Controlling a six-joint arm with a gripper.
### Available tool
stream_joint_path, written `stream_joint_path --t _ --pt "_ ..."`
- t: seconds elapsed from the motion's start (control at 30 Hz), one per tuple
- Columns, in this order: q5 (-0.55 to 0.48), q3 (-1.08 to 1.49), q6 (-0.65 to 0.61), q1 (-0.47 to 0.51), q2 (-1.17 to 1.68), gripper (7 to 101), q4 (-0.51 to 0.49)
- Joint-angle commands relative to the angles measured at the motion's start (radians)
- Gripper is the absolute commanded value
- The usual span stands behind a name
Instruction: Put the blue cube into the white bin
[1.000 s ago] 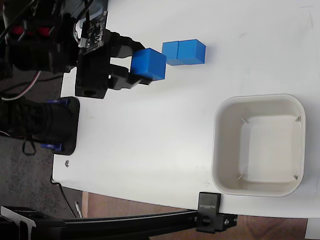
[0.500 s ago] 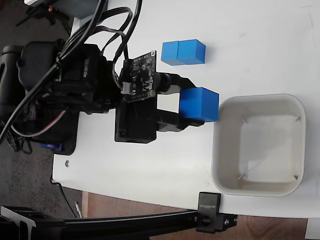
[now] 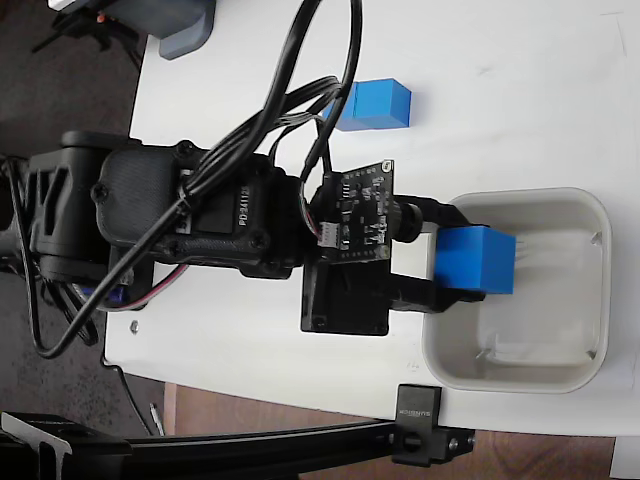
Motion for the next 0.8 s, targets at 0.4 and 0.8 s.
stream_joint_path --t 0.4,0.8 --pt "-0.028 -0.087 -0.006 0.018 0.026 70.2 0.018" --pt "0.015 0.018 -0.043 0.009 0.147 100.0 0.104"
